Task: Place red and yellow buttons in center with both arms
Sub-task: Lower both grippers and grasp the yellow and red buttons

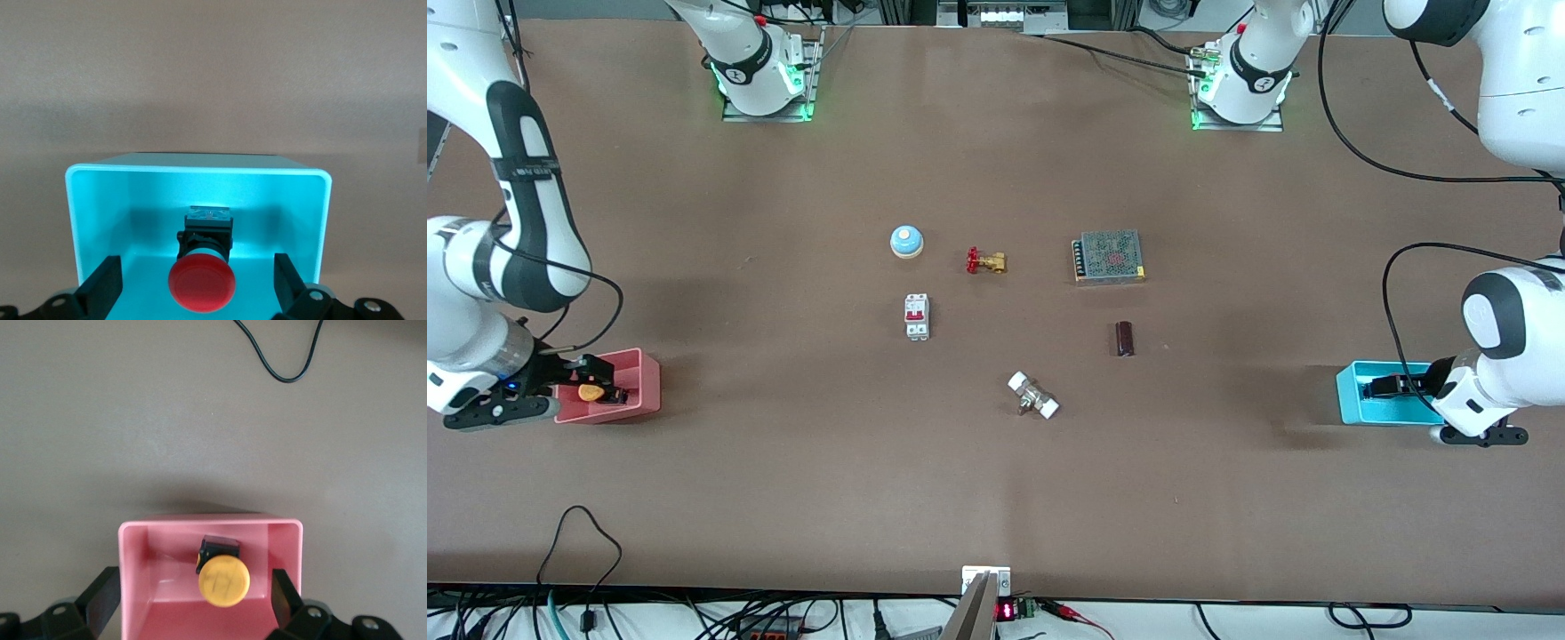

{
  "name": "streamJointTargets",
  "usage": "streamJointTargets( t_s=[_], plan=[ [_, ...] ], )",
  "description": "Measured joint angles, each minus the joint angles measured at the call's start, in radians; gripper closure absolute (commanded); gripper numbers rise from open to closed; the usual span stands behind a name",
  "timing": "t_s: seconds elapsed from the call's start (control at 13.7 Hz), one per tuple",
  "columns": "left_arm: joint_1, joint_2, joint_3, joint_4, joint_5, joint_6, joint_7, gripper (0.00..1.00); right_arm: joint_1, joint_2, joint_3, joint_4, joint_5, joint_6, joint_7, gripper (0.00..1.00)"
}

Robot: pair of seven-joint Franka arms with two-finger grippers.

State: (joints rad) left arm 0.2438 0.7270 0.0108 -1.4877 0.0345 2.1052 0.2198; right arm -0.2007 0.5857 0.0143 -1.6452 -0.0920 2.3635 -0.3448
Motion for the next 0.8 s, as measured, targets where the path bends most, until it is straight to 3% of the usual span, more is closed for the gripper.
streamJointTargets(
  t_s=[0.44, 0.58, 0.8],
  plan=[
    [0.010, 0.025, 0.000, -0.011, 0.002, 0.000, 0.018, 0.00, -0.040, 0.059, 0.000, -0.005, -0.010, 0.055, -0.055, 0.00],
    [0.012, 0.032, 0.000, -0.011, 0.002, 0.000, 0.020, 0.07, -0.040, 0.065, 0.002, -0.005, -0.010, 0.055, -0.056, 0.00],
    [0.011, 0.033, 0.000, -0.011, 0.002, 0.000, 0.022, 0.08, -0.040, 0.074, 0.013, -0.005, -0.010, 0.055, -0.056, 0.00]
  ],
)
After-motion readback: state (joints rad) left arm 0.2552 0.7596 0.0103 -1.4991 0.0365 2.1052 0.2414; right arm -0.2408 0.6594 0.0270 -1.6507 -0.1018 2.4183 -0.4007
